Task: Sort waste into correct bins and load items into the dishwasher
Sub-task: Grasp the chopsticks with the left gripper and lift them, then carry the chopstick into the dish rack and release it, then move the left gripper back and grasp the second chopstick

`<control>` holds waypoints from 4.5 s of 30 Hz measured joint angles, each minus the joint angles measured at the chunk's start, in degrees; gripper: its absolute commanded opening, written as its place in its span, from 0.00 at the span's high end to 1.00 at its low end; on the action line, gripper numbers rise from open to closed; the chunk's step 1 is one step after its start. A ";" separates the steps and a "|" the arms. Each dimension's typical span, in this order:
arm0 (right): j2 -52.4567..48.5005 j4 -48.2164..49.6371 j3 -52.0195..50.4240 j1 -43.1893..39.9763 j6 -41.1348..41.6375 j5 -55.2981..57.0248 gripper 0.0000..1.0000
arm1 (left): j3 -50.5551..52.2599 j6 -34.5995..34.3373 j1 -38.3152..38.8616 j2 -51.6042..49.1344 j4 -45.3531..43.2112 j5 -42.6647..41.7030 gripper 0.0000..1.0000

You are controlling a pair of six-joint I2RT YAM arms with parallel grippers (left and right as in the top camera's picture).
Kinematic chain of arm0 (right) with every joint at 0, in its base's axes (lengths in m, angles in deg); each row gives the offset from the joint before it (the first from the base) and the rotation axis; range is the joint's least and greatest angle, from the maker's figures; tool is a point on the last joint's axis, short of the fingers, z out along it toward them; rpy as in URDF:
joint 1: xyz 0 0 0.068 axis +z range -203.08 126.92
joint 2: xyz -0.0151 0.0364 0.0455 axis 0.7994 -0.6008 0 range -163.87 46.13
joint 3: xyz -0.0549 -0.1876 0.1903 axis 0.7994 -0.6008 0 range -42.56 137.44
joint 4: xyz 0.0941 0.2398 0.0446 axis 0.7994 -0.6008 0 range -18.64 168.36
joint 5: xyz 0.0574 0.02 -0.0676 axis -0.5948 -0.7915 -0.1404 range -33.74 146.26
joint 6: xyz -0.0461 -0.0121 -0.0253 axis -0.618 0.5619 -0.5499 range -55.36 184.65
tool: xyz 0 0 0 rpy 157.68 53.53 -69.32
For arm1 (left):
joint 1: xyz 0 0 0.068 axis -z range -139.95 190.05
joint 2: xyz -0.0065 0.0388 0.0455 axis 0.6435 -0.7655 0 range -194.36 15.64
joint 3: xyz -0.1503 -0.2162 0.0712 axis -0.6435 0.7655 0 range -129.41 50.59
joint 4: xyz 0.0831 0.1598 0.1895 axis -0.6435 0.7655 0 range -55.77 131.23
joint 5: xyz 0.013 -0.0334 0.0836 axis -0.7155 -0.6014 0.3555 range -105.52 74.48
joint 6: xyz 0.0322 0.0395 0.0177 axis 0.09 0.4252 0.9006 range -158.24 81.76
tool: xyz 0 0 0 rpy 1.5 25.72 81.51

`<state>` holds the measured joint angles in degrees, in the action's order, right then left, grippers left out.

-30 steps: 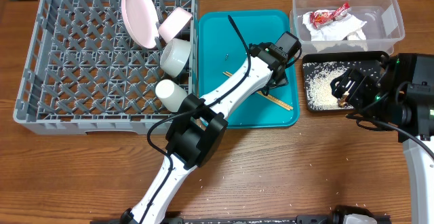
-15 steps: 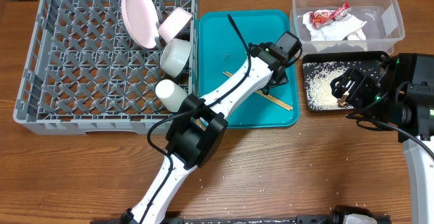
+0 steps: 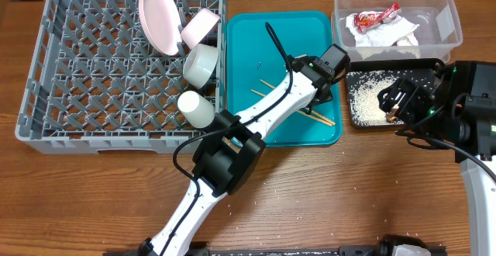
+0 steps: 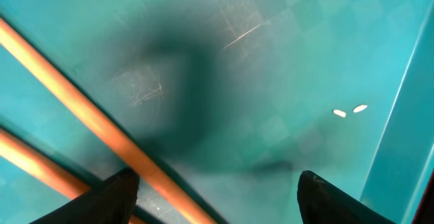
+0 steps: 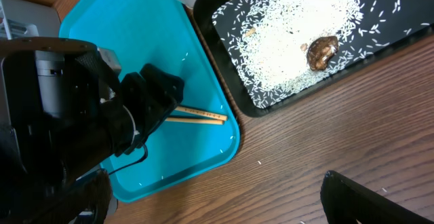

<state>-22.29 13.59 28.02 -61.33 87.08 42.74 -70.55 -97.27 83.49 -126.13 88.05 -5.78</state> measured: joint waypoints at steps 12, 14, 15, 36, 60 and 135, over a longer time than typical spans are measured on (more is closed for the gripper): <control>0.00 0.00 0.00 -0.02 -0.02 0.02 0.00 | 0.79 -1.16 -0.02 0.02 -0.28 0.50 0.96; 0.00 0.00 0.00 0.00 0.00 0.02 0.00 | 0.79 -1.27 -0.15 0.02 -0.50 0.31 0.96; 0.00 0.00 0.00 -0.02 0.00 0.00 0.00 | 0.72 -1.27 -0.33 0.02 -0.59 0.13 0.96; 0.00 -0.02 0.00 -0.02 0.00 0.02 0.00 | -25.99 19.85 -13.57 18.40 40.48 4.61 0.96; 0.00 -0.04 0.00 -0.02 0.00 0.00 0.00 | 0.98 47.25 -35.28 23.47 22.51 4.22 0.96; 0.00 -0.07 0.00 0.00 -0.04 0.00 0.00 | 3.61 -11.50 -1.97 2.51 16.83 0.04 0.61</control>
<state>-22.29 13.52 28.02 -61.33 87.04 42.74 -66.94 -108.76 81.52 -123.62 104.88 -5.74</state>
